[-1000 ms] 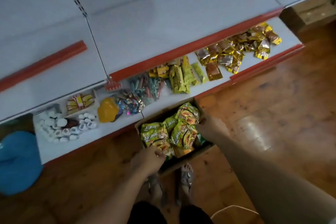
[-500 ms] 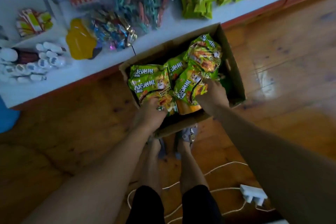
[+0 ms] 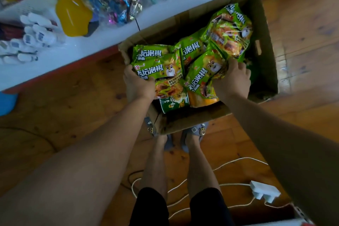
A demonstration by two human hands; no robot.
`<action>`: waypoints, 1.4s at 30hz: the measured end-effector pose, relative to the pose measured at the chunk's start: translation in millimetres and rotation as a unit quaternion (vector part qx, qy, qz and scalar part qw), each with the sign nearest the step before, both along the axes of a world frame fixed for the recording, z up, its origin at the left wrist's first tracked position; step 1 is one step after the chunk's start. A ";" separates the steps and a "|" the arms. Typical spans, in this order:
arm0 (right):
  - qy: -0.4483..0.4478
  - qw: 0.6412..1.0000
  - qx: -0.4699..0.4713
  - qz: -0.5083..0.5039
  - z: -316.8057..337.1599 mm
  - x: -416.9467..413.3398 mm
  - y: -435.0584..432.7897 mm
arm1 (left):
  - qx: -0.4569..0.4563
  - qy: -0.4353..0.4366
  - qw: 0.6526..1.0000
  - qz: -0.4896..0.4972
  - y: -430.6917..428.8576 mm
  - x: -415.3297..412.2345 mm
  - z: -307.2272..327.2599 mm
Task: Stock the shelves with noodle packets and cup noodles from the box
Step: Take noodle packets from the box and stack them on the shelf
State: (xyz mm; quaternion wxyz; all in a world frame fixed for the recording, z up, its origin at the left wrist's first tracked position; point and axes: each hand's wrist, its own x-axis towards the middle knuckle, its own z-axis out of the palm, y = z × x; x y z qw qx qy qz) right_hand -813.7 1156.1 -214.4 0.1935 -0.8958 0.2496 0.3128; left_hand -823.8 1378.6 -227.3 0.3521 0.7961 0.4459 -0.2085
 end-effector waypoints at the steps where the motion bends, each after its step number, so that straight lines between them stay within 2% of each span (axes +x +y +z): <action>1: 0.002 1.000 -0.002 0.003 -1.9 0.9 -0.3 | -0.004 0.001 1.000 0.015 -0.2 -0.1 -1.5; 6: 0.018 0.999 0.016 0.043 -6.5 -2.1 4.1 | -0.030 0.015 0.997 0.069 0.8 0.6 -3.4; 10: 0.012 0.990 0.020 0.142 -1.4 -5.9 13.8 | -0.057 0.048 0.996 0.046 2.0 -3.4 -5.5; 12: 0.000 0.979 0.033 0.202 2.0 -8.6 19.6 | -0.058 0.040 0.997 0.024 2.0 -7.5 -5.5; 14: -0.004 0.974 0.060 0.219 5.4 -12.2 23.3 | -0.067 0.027 0.997 0.016 2.1 -11.2 -3.0; 18: 0.023 0.988 0.122 0.092 17.2 -18.9 17.8 | -0.133 -0.005 0.991 0.017 5.7 -17.4 11.8; 20: 0.041 0.983 0.176 0.014 28.5 -20.5 13.0 | -0.164 -0.024 0.986 0.024 9.6 -18.9 23.6; 24: 0.055 0.957 0.275 -0.074 60.1 -22.8 11.9 | -0.197 -0.067 0.977 0.051 21.5 -15.0 56.1; 31: 0.069 0.911 0.366 -0.178 137.3 -25.3 23.3 | -0.278 -0.092 0.952 0.092 56.5 -0.1 123.9; 38: 0.001 0.855 0.429 -0.292 223.0 -35.6 50.7 | -0.373 -0.094 0.916 0.109 75.1 -3.0 213.3; 42: -0.033 0.820 0.476 -0.316 267.7 -39.2 66.6 | -0.415 -0.101 0.897 0.113 78.6 -13.6 265.2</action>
